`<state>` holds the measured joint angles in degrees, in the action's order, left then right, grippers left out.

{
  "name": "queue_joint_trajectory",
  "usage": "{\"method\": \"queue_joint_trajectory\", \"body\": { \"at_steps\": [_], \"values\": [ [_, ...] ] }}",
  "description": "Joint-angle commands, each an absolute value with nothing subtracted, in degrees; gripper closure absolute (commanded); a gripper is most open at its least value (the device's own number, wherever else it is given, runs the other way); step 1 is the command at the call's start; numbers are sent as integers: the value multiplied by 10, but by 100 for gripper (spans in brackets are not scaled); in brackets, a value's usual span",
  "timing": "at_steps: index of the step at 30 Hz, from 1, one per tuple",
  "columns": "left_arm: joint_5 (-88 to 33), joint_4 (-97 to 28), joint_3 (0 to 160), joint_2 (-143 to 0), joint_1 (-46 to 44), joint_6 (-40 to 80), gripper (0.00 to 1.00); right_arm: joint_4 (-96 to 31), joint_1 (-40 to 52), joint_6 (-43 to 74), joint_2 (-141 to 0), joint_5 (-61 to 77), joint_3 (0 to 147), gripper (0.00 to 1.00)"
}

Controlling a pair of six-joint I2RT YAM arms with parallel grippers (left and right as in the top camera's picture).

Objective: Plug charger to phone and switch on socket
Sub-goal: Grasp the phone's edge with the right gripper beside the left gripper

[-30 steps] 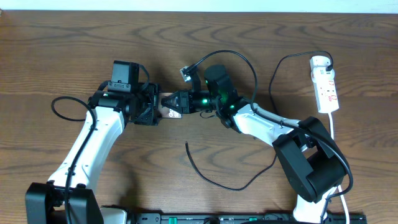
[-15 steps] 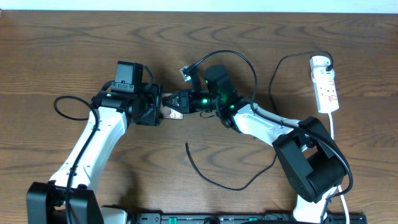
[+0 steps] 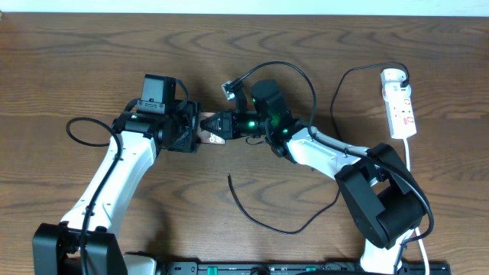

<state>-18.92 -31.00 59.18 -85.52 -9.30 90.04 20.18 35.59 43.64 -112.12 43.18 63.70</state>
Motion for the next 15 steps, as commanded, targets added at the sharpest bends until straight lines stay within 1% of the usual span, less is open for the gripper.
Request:
{"method": "queue_joint_trajectory", "body": {
  "at_steps": [1,8,10,15],
  "values": [
    [-183,-305,601,-854,-95,903,93,201,364,434,-1122,430,644,86],
    [-183,-305,601,-854,-95,903,93,201,364,434,-1122,430,644,89],
    [-183,-305,601,-854,-95,903,93,201,364,434,-1122,430,644,94],
    [-183,-305,601,-854,-95,903,93,201,364,434,-1122,430,644,97]
  ]
}}
